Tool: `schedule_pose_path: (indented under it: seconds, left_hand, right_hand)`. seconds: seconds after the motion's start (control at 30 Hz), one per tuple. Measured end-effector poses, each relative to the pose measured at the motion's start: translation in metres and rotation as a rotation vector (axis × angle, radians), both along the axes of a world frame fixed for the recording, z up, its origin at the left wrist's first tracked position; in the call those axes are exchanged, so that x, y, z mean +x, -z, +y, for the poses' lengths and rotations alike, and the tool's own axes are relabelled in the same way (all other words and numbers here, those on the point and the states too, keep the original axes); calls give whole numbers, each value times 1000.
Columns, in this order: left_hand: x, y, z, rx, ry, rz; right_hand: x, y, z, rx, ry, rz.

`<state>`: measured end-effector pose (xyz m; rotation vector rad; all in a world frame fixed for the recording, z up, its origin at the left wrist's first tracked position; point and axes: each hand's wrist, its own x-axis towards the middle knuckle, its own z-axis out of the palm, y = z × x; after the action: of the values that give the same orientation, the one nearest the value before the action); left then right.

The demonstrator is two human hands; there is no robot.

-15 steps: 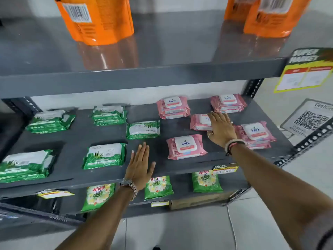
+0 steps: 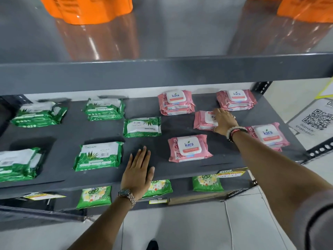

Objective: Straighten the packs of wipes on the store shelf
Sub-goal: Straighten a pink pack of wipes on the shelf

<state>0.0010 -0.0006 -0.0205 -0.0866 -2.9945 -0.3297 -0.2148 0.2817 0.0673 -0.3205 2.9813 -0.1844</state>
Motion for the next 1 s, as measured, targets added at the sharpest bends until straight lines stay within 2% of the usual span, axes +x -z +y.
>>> schedule_pose_path:
  seconds: [0.2, 0.27, 0.37, 0.53, 0.73, 0.87, 1.0]
  left_hand:
    - [0, 0, 1, -8, -13, -6]
    - [0, 0, 1, -10, -17, -13]
    - [0, 1, 0, -14, -8, -24]
    - [0, 0, 1, 11, -10, -28]
    - [0, -1, 1, 11, -14, -51]
    - [1, -3, 1, 32, -4, -47]
    - [0, -3, 0, 38, -4, -53]
  right_hand:
    - [16, -14, 2, -205, 8, 97]
    - [28, -28, -2, -275, -37, 143]
    - [54, -46, -11, -320, -157, 112]
    - [90, -43, -29, -261, -329, 18]
    - [98, -31, -37, -185, -365, -54]
    - [98, -39, -38, -131, -402, -170]
    - [101, -41, -42, -159, -303, -82]
